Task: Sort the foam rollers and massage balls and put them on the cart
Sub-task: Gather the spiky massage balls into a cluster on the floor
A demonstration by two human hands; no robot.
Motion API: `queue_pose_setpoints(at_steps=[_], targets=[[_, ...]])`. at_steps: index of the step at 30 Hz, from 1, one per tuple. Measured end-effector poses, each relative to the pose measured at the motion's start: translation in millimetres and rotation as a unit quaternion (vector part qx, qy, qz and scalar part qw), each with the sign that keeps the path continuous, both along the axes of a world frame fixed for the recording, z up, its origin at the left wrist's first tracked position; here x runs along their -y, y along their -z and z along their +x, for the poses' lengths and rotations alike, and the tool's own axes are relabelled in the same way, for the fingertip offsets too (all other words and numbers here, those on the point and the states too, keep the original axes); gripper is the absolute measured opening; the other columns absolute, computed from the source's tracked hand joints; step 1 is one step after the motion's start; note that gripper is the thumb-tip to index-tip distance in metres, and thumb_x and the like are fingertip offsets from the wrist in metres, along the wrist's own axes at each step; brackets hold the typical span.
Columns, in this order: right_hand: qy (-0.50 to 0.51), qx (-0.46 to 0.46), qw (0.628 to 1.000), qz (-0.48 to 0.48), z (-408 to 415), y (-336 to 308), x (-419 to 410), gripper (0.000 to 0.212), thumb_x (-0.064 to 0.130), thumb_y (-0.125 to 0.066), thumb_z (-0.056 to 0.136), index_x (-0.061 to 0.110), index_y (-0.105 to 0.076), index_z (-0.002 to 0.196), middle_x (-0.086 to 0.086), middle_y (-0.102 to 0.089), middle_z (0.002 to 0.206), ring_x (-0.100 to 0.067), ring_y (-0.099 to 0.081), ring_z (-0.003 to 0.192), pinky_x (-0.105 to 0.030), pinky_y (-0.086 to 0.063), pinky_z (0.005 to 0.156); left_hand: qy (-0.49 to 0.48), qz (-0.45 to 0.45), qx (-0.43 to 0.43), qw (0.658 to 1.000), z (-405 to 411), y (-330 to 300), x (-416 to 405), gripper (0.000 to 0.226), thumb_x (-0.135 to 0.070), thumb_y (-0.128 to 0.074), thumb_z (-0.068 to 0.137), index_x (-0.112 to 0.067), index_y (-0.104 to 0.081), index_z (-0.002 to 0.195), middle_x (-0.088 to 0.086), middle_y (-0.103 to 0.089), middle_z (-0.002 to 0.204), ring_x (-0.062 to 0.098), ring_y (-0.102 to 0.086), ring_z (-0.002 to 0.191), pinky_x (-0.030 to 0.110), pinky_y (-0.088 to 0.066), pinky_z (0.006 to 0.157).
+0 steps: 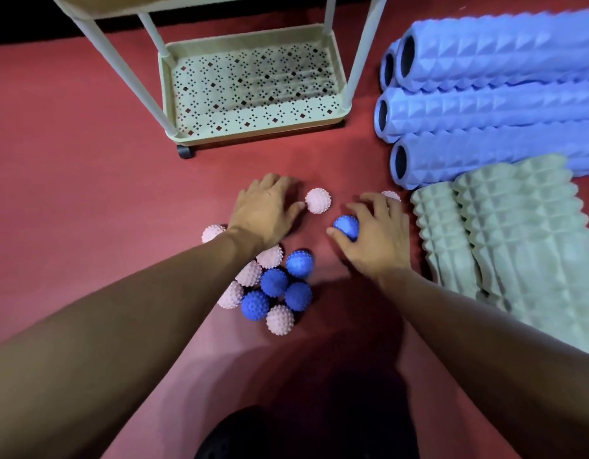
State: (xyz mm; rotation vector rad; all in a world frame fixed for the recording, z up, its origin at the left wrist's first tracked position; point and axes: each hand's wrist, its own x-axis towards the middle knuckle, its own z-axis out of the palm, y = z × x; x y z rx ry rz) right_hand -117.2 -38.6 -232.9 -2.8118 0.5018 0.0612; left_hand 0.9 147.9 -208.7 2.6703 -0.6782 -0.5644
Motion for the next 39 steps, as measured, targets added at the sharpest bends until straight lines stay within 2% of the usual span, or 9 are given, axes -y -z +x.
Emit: queue_pose_setpoints(at_steps=[4, 9, 14, 17, 20, 23, 29, 34, 39], targets=[[-0.043, -0.060, 0.997, -0.028, -8.8, 8.5, 16.5, 0.056, 0.074, -0.064, 0.073, 0.037, -0.067, 0.115, 0.000, -0.028, 0.159, -0.030, -0.020, 0.145, -0.051, -0.024, 0.110, 0.028, 0.039, -0.034, 0.998, -4.9, 12.6, 31.6, 0.056, -0.050, -0.057, 0.095, -0.034, -0.042, 0.147, 0.002, -0.048, 0.142, 0.031, -0.045, 0.129, 0.047, -0.035, 0.105], [-0.058, -0.087, 0.993, 0.054, -3.1, 5.8, 30.3, 0.055, 0.076, -0.063, 0.071, 0.041, -0.065, 0.113, 0.003, -0.017, 0.160, -0.026, 0.000, 0.152, -0.057, -0.029, 0.112, -0.007, 0.029, -0.018, 0.999, -9.2, 16.7, 44.8, 0.048, -0.049, -0.062, 0.093, -0.025, -0.048, 0.131, 0.002, -0.060, 0.127, 0.030, -0.049, 0.122, 0.046, -0.034, 0.100], [-0.093, -0.076, 0.990, 0.075, 10.7, -3.5, 33.5, 0.052, 0.074, -0.069, 0.067, 0.035, -0.070, 0.101, 0.004, -0.033, 0.138, -0.022, -0.027, 0.132, -0.050, -0.045, 0.101, -0.025, 0.000, -0.010, 1.000, -14.1, 16.8, 48.0, 0.044, -0.046, -0.063, 0.093, -0.018, -0.047, 0.124, 0.004, -0.067, 0.118, 0.029, -0.053, 0.115, 0.043, -0.031, 0.097], [-0.110, -0.052, 0.989, 0.085, 6.1, -3.5, 30.7, 0.050, 0.075, -0.069, 0.067, 0.034, -0.068, 0.096, 0.009, -0.029, 0.141, -0.019, -0.031, 0.128, -0.044, -0.053, 0.091, -0.038, -0.040, 0.003, 0.998, -14.1, 15.5, 43.9, 0.043, -0.045, -0.064, 0.092, -0.021, -0.047, 0.123, 0.001, -0.066, 0.115, 0.028, -0.052, 0.112, 0.042, -0.031, 0.094], [-0.100, -0.043, 0.989, 0.100, 6.2, 0.3, 35.4, 0.050, 0.070, -0.073, 0.068, 0.032, -0.069, 0.099, 0.007, -0.026, 0.149, -0.023, -0.027, 0.134, -0.040, -0.047, 0.101, -0.052, -0.067, 0.005, 0.996, -10.1, 12.7, 37.8, 0.041, -0.044, -0.066, 0.092, -0.023, -0.049, 0.122, -0.005, -0.062, 0.105, 0.026, -0.053, 0.109, 0.041, -0.031, 0.092], [-0.071, -0.072, 0.989, 0.106, 13.3, 4.0, 39.4, 0.055, 0.065, -0.075, 0.070, 0.029, -0.066, 0.110, 0.000, -0.039, 0.142, -0.030, -0.035, 0.128, -0.035, -0.035, 0.109, -0.065, -0.087, 0.008, 0.994, -5.5, 6.1, 30.2, 0.040, -0.044, -0.067, 0.091, -0.023, -0.050, 0.120, -0.008, -0.059, 0.101, 0.025, -0.053, 0.109, 0.040, -0.031, 0.092], [0.000, -0.026, 0.986, 0.167, 19.6, 0.1, 16.3, 0.057, 0.064, -0.078, 0.069, 0.027, -0.069, 0.111, 0.001, -0.050, 0.125, -0.024, -0.047, 0.115, -0.033, -0.036, 0.109, -0.126, -0.120, -0.032, 0.984, 5.9, -19.5, -19.4, 0.042, -0.042, -0.074, 0.087, -0.023, -0.053, 0.117, -0.001, -0.065, 0.106, 0.026, -0.058, 0.106, 0.043, -0.045, 0.095], [-0.040, -0.050, 0.975, 0.212, 26.7, -9.6, -22.5, 0.056, 0.062, -0.078, 0.070, 0.029, -0.068, 0.115, 0.001, -0.047, 0.132, -0.022, -0.042, 0.123, -0.029, -0.031, 0.113, -0.241, -0.099, -0.064, 0.963, 0.3, -30.7, -107.0, 0.044, -0.045, -0.074, 0.087, -0.026, -0.055, 0.122, -0.007, -0.064, 0.104, 0.015, -0.061, 0.091, 0.027, -0.041, 0.080], [-0.091, -0.110, 0.974, 0.178, 30.9, -12.8, -47.8, 0.053, 0.055, -0.077, 0.077, 0.033, -0.066, 0.123, 0.001, -0.039, 0.140, -0.025, -0.034, 0.125, -0.034, -0.030, 0.114, -0.347, -0.058, -0.107, 0.930, -20.3, -22.5, -181.3, 0.033, -0.044, -0.074, 0.087, -0.025, -0.063, 0.112, -0.001, -0.070, 0.101, 0.025, -0.066, 0.094, 0.036, -0.051, 0.085]])
